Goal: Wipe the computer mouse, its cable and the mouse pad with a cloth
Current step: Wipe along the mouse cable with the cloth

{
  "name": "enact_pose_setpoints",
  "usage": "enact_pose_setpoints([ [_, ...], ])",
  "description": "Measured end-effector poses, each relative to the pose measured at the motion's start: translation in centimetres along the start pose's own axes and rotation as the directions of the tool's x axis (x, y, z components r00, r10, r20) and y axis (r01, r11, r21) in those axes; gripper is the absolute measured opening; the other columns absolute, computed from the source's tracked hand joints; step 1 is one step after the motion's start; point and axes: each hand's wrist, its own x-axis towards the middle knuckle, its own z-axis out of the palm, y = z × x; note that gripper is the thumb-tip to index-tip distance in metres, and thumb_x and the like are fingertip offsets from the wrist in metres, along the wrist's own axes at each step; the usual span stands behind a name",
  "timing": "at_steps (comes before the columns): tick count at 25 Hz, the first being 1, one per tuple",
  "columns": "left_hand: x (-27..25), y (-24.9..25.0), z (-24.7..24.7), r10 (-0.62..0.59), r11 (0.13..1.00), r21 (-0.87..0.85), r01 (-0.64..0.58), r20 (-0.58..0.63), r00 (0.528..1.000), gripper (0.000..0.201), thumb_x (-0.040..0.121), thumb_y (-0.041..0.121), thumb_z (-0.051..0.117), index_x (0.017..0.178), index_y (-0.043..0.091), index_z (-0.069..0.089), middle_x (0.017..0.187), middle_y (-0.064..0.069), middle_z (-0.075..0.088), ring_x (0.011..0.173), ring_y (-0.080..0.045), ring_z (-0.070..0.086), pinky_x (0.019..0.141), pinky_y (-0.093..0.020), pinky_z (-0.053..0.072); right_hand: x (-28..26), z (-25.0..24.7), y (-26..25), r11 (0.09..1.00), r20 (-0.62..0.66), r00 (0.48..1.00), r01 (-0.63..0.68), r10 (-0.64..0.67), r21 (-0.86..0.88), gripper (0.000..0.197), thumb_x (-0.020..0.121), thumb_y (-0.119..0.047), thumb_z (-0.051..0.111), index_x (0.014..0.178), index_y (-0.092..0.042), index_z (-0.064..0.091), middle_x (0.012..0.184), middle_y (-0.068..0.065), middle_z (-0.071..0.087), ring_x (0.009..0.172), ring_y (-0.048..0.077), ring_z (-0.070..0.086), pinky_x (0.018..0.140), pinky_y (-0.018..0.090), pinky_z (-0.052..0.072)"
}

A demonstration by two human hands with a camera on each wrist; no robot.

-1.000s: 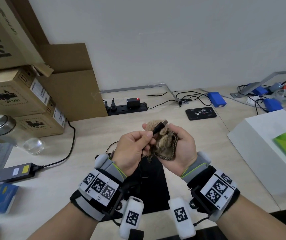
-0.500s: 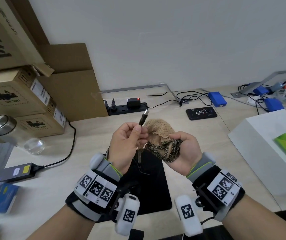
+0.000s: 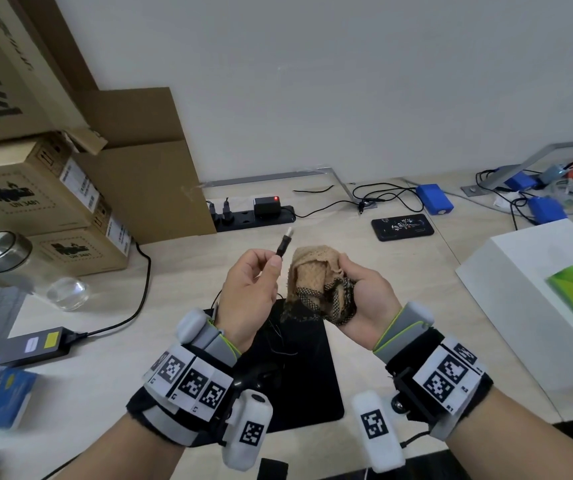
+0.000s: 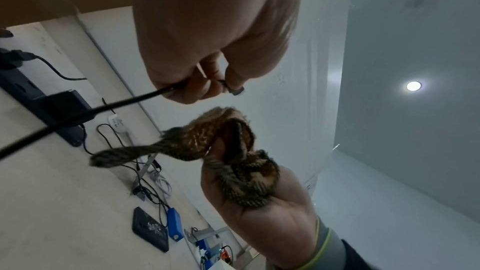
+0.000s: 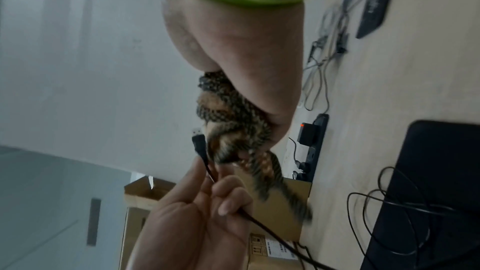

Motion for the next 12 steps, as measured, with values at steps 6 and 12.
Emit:
enact_pose_setpoints([
  [6, 0.5, -0.3, -0.4, -0.156, 0.982, -0.105, 0.155, -0.007, 0.988, 0.024, 0.093, 0.032, 0.059, 0.092, 0.009, 0.053, 0.087, -0.011, 0.054, 0.049, -0.009, 0.038, 0.043, -0.017, 0.033, 0.0, -0.8, 0.4, 0.622, 0.253, 0.864, 0.491, -0.435, -0.610, 0.020, 0.085, 0.003, 0.052, 0.087, -0.012, 0.065, 0.075, -0.006, 0.069, 0.066, 0.008, 0.061, 0.061, 0.022, 0.051],
  [12, -0.1, -0.2, -0.2, -0.299, 0.950, -0.034, 0.311, 0.199, 0.933, 0.075, 0.066, 0.063, 0.063, 0.106, 0.000, 0.054, 0.093, -0.010, 0.046, 0.051, -0.014, 0.024, 0.043, -0.023, 0.017, 0.3, -2.1, 0.7, -0.124, 0.557, 0.475, 0.675, -0.681, -0.727, 0.035, 0.074, 0.002, 0.043, 0.074, -0.015, 0.073, 0.099, -0.009, 0.065, 0.098, 0.013, 0.060, 0.084, 0.026, 0.049],
])
